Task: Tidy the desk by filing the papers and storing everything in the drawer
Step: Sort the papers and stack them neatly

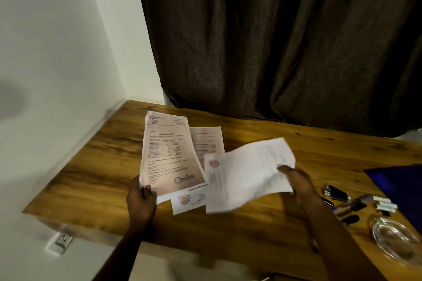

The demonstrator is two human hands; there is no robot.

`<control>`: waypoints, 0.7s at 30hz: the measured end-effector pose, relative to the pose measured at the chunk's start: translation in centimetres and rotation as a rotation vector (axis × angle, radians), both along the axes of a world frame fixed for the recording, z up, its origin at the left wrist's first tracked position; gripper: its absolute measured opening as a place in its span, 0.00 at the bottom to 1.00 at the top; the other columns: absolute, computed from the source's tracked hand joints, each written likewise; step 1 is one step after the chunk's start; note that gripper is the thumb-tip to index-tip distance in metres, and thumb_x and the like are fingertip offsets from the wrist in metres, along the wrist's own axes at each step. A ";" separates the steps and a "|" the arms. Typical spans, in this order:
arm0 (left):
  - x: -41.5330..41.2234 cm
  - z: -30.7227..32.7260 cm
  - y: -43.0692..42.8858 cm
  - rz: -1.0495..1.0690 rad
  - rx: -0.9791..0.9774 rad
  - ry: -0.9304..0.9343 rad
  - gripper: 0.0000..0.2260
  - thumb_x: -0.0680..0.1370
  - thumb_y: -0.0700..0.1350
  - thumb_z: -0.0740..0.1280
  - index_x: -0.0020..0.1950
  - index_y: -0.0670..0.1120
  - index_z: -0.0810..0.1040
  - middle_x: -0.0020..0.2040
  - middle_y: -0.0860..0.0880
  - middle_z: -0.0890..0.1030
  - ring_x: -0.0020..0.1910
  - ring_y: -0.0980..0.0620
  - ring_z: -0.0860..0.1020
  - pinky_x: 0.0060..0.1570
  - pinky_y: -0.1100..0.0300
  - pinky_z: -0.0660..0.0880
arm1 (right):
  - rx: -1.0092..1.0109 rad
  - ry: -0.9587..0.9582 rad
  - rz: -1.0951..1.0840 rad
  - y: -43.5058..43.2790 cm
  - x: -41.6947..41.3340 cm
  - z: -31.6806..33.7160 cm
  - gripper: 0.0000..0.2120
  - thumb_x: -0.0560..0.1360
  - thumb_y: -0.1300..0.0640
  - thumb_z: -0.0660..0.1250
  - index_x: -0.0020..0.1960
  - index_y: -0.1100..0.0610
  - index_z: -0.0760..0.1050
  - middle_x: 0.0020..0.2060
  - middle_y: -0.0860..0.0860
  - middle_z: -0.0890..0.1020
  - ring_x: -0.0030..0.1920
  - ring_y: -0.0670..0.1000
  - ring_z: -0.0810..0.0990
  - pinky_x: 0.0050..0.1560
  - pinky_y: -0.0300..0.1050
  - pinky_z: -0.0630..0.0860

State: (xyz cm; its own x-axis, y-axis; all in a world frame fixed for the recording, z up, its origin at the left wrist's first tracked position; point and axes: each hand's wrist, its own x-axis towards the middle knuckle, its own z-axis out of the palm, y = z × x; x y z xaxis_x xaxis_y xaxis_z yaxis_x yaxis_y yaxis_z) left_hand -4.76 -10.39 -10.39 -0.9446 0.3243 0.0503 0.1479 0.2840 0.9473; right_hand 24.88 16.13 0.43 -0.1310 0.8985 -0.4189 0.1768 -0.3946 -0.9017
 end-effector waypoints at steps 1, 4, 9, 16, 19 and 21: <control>0.0 0.0 0.0 0.001 0.002 -0.005 0.16 0.79 0.37 0.64 0.67 0.44 0.71 0.59 0.41 0.79 0.58 0.40 0.78 0.53 0.40 0.79 | -0.004 0.052 -0.042 0.2 0.2 0.5 0.15 0.73 0.61 0.72 0.58 0.64 0.78 0.48 0.59 0.82 0.40 0.57 0.80 0.36 0.46 0.76; 0.2 0.1 0.0 -0.007 0.008 -0.004 0.16 0.79 0.36 0.64 0.67 0.45 0.71 0.59 0.41 0.79 0.58 0.41 0.78 0.53 0.40 0.80 | -0.078 0.343 -0.071 0.3 0.5 1.7 0.16 0.74 0.60 0.70 0.61 0.57 0.77 0.48 0.56 0.85 0.45 0.57 0.84 0.38 0.50 0.81; 0.3 0.5 -0.1 -0.010 0.013 -0.010 0.17 0.78 0.35 0.64 0.66 0.45 0.72 0.57 0.42 0.79 0.56 0.41 0.78 0.51 0.42 0.80 | -0.241 0.752 -0.085 -2.3 -0.3 2.3 0.12 0.76 0.64 0.67 0.59 0.55 0.75 0.44 0.53 0.87 0.44 0.51 0.87 0.33 0.45 0.84; 1.3 1.5 0.0 -0.077 0.136 -0.076 0.15 0.79 0.35 0.63 0.65 0.43 0.73 0.57 0.42 0.80 0.54 0.44 0.80 0.45 0.50 0.82 | -0.354 0.436 0.085 -8.0 -4.6 -1.9 0.19 0.72 0.59 0.73 0.62 0.56 0.76 0.54 0.59 0.84 0.55 0.61 0.82 0.55 0.61 0.80; 2.6 1.6 1.0 -0.096 0.198 -0.174 0.13 0.79 0.34 0.63 0.62 0.44 0.75 0.54 0.44 0.82 0.52 0.47 0.82 0.41 0.56 0.82 | -0.411 0.279 0.125 -10.4 -6.3 -3.6 0.19 0.73 0.53 0.73 0.62 0.55 0.75 0.54 0.59 0.83 0.53 0.61 0.82 0.46 0.55 0.81; 3.7 1.5 1.6 -0.114 0.225 -0.248 0.13 0.79 0.34 0.64 0.62 0.43 0.75 0.53 0.45 0.82 0.51 0.48 0.82 0.39 0.59 0.82 | -0.414 0.216 0.150 -11.9 -7.2 -4.2 0.21 0.72 0.49 0.74 0.62 0.51 0.74 0.54 0.57 0.83 0.52 0.61 0.82 0.42 0.51 0.81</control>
